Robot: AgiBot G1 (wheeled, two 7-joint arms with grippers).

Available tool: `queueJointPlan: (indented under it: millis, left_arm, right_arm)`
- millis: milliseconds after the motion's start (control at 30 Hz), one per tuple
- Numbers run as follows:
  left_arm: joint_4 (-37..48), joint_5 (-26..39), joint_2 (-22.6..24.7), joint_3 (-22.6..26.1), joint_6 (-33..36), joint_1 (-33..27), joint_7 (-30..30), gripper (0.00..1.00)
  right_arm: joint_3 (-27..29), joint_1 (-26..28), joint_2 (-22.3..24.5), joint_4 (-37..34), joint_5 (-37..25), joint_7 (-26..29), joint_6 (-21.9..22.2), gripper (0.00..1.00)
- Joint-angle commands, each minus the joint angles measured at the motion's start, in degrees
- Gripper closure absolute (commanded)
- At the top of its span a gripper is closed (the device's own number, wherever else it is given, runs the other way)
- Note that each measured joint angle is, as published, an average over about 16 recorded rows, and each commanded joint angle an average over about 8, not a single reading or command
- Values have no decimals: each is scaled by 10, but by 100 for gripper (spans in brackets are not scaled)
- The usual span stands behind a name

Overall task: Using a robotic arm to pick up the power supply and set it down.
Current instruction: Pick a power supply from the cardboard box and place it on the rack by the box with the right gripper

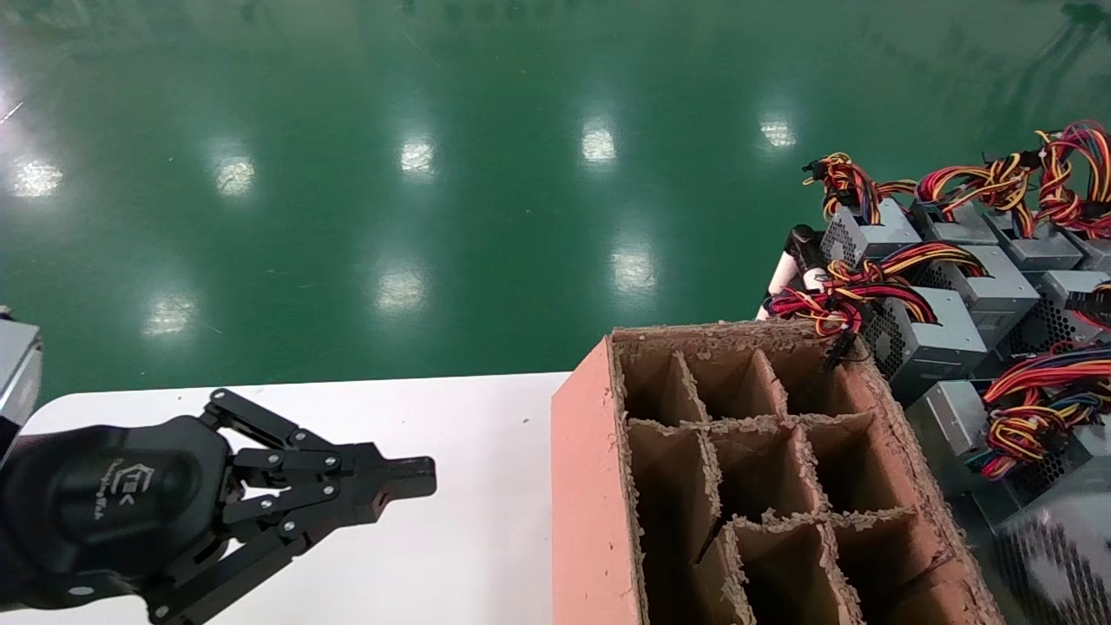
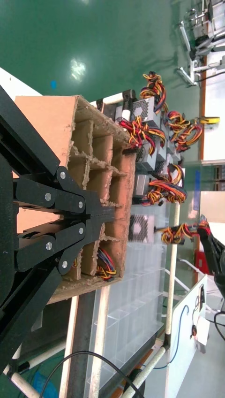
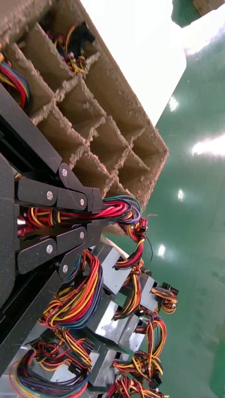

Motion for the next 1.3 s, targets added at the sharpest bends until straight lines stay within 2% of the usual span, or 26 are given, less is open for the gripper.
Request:
queueJointPlan:
  millis: [33,333,367,533,600,633,800,1300]
  left_arm:
    - [0,0,0,0,0,0,0,100]
    - [0,0,0,0,0,0,0,100]
    - [0,0,0,0,0,0,0,100]
    - [0,0,0,0,0,0,0,100]
    - [0,0,0,0,0,0,0,76]
    - [0,0,0,0,0,0,0,64]
    - [0,0,0,0,0,0,0,1]
    - [0,0,0,0,0,0,0,0]
  right_arm:
    - [-6,3,-9,-7,5,-6,11,100]
    - [-36,-6,-74,-42,19,-25,22,100]
    - [-39,-8,-77,-45,19,-27,22,97]
    - [-48,-12,-82,-51,23,-39,22,36]
    - [-47,-11,-81,-51,24,-42,23,11]
    - [-47,-11,-79,-50,24,-44,24,2]
    - [-42,-8,-73,-41,17,-46,30,0]
    - [-39,-7,-71,-35,11,-45,35,0]
